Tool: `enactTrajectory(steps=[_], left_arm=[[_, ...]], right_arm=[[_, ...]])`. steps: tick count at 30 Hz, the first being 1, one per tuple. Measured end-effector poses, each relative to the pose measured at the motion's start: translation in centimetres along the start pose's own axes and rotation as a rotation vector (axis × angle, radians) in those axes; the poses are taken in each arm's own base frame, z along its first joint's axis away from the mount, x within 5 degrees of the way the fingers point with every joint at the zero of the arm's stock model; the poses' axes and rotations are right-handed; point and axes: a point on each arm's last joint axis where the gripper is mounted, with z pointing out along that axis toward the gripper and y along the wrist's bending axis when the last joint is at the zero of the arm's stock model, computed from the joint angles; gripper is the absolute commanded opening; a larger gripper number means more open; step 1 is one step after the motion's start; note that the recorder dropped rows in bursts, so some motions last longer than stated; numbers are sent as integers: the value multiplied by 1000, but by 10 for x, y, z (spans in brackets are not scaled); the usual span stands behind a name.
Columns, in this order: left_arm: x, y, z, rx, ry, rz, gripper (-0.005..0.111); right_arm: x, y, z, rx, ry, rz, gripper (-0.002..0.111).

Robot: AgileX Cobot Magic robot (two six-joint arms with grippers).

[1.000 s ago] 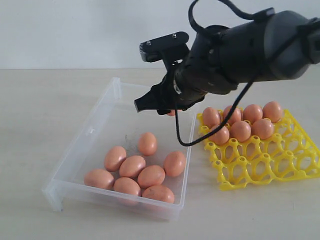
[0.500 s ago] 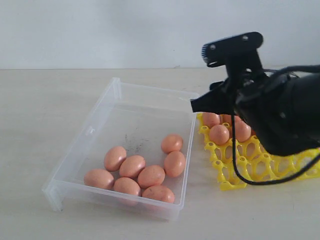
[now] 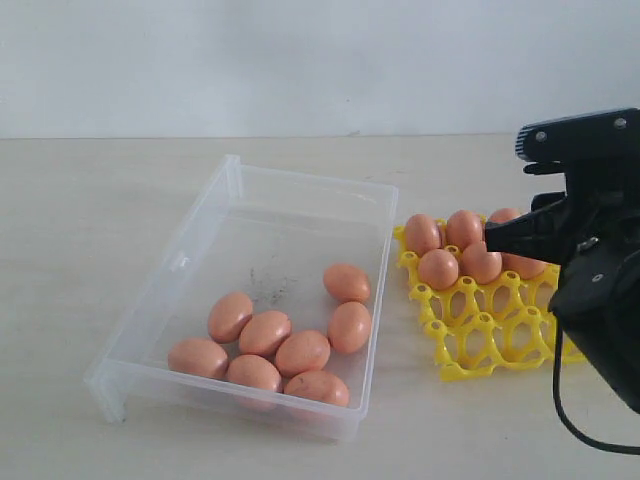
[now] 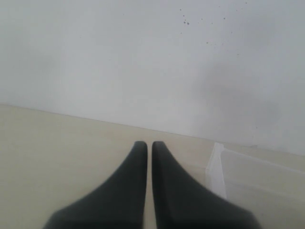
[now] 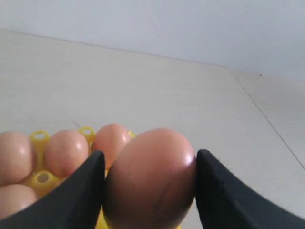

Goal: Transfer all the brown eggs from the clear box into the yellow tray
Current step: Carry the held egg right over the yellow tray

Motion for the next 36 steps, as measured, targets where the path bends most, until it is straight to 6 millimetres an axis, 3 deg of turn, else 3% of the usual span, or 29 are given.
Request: enactTrajectory(steps=[4, 12, 18, 21, 27, 32, 36], left_arm=[[0, 0, 0, 0, 0, 0, 4], [0, 0, 0, 0, 0, 0, 4], [0, 0, 0, 0, 0, 0, 4], [0, 0, 0, 0, 0, 0, 4], [0, 0, 0, 0, 0, 0, 4], [0, 0, 0, 0, 0, 0, 4], [0, 0, 0, 0, 0, 0, 4]], right_arm=[[1, -7, 6, 27, 12, 9, 0], [10, -40, 37, 122, 124, 81, 0], [11, -33, 44, 105, 146, 78, 0], [9, -23, 54, 78, 165, -6, 0], [-4, -20, 57, 69, 141, -240, 0], [-10, -27, 58, 141, 160, -517, 0], [-16, -39, 55, 265, 285, -700, 0]])
